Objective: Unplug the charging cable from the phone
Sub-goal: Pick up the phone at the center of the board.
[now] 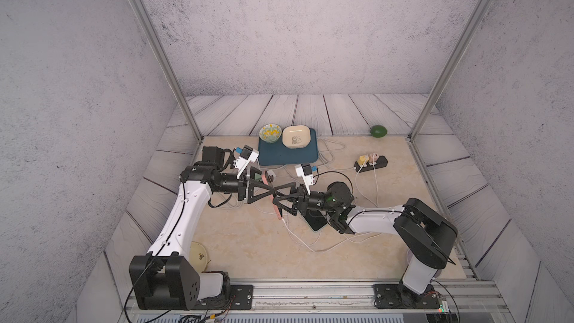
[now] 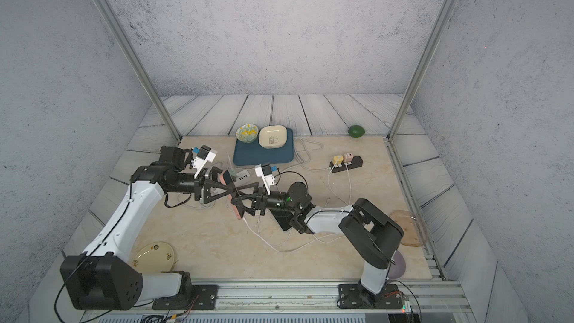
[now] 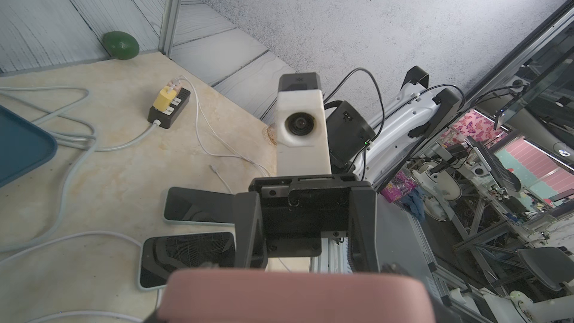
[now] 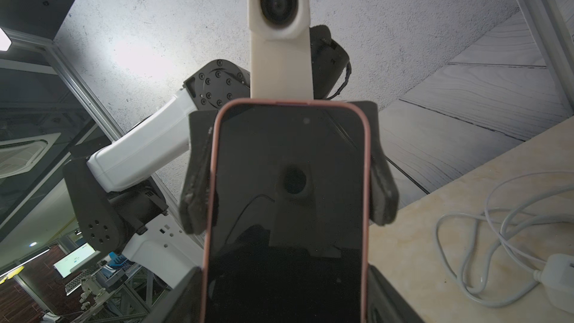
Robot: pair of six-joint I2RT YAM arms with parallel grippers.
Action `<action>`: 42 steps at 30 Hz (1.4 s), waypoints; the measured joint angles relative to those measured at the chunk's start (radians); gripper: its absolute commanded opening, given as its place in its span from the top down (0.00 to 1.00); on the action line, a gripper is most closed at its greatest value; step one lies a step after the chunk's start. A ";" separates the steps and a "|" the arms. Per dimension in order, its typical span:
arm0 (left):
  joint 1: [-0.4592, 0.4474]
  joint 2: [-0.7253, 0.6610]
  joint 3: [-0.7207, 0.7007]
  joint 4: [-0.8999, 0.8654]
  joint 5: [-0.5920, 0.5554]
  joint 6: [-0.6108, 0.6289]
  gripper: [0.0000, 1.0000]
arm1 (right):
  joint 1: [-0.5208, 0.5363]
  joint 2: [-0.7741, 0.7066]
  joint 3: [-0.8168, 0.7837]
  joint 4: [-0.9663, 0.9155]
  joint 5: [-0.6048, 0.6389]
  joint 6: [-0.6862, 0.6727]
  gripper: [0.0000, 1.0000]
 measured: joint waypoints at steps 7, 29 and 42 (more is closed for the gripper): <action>0.000 0.000 0.002 -0.016 0.000 0.006 0.48 | 0.000 0.000 0.000 -0.003 -0.005 -0.003 0.47; -0.003 0.000 0.034 -0.113 -0.024 0.145 0.79 | -0.006 -0.145 -0.074 -0.338 -0.076 -0.235 0.13; 0.010 0.000 0.034 -0.133 -0.028 0.164 0.80 | -0.006 -0.215 -0.090 -0.594 -0.126 -0.422 0.31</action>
